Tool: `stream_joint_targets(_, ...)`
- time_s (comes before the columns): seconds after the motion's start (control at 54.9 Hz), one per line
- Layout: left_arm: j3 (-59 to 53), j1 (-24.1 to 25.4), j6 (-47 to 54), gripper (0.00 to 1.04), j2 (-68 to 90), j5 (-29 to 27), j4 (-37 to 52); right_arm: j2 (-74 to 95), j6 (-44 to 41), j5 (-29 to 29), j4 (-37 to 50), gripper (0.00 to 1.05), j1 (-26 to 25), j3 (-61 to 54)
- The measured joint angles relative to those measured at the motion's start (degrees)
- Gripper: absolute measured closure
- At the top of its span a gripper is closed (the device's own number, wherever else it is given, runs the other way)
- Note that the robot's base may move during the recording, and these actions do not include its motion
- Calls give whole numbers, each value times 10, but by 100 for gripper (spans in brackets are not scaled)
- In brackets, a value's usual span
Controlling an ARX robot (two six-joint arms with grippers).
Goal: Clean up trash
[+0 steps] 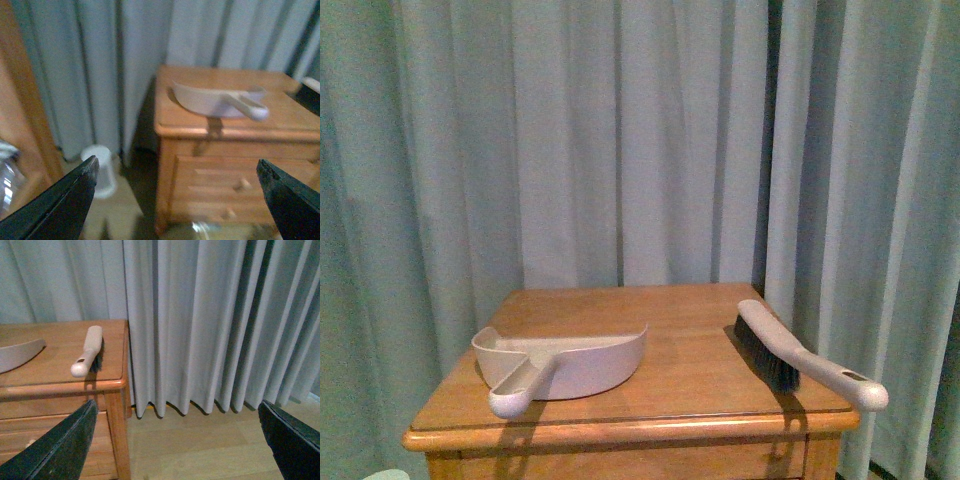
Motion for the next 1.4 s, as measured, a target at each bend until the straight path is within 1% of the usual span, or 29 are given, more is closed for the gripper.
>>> stream_joint_targets(0.036,19,-7,-21,8,72,5,14,0,0,0,0,7,0,0)
stream_joint_targets(0.109,71,-33,-20,8,190,-20,69,0,0,0,0,7,0,0)
stream_joint_targets(0.146,114,-48,-12,8,256,-39,87,0,0,0,0,7,0,0)
stream_joint_targets(0.31,285,-107,64,8,481,-106,80,0,0,0,0,7,0,0)
stream_joint_targets(0.401,385,-131,92,8,584,-126,40,0,0,0,0,7,0,0)
stream_joint_targets(0.455,465,-145,105,8,656,-143,6,0,0,0,0,7,0,0)
stream_joint_targets(0.692,721,-187,94,8,884,-195,-124,0,0,0,0,7,0,0)
stream_joint_targets(0.838,775,-209,94,8,946,-205,-152,0,0,0,0,7,0,0)
stream_joint_targets(1.038,820,-230,57,8,1009,-210,-193,0,0,0,0,7,0,0)
stream_joint_targets(1.184,832,-232,46,8,1040,-225,-203,0,0,0,0,7,0,0)
stream_joint_targets(1.402,833,-229,27,8,1064,-233,-206,0,0,0,0,7,0,0)
